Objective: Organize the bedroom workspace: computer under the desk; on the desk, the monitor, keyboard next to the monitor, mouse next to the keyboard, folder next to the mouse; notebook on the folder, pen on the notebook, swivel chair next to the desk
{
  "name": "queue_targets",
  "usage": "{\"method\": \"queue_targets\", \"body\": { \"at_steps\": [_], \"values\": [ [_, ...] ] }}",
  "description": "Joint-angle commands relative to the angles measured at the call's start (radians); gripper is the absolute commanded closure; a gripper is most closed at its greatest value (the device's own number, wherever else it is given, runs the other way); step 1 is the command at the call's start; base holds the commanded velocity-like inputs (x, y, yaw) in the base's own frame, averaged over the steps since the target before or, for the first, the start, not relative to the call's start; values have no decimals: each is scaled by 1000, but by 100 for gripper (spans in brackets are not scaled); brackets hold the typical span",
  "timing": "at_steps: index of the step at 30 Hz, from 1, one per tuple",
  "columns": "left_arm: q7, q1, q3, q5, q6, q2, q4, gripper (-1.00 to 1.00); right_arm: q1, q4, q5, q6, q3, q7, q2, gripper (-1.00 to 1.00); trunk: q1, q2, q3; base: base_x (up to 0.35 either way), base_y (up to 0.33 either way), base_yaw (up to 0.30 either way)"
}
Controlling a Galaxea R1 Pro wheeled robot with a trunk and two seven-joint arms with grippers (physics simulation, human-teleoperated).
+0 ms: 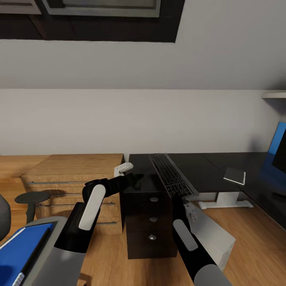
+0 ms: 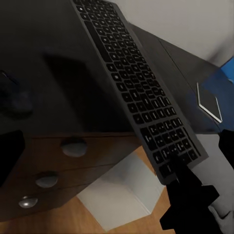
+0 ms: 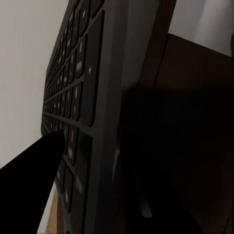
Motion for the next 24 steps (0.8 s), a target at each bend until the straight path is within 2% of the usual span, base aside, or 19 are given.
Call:
{"method": "queue_targets", "body": {
  "at_steps": [1, 8, 17, 20, 24],
  "values": [
    [10, -1, 0, 10, 3, 0, -1, -100, -1, -1, 1, -4, 3, -8, 0, 100, 0, -1, -1, -3, 4, 0],
    [11, -1, 0, 9, 2, 1, -2, -100, 0, 2, 1, -1, 9, -35, 0, 100, 0, -1, -1, -1, 1, 0],
    [12, -1, 0, 9, 2, 1, -4, -100, -1, 1, 1, -1, 14, -153, 0, 100, 0, -1, -1, 0, 0, 0],
    [12, -1, 0, 9, 2, 1, -4, -100, -1, 1, 1, -1, 14, -159, 0, 100, 0, -1, -1, 24, 0, 0],
    [12, -1, 0, 9, 1, 1, -4, -100, -1, 1, 1, -1, 15, -162, 0, 100, 0, -1, -1, 236, 0, 0]
  ]
}}
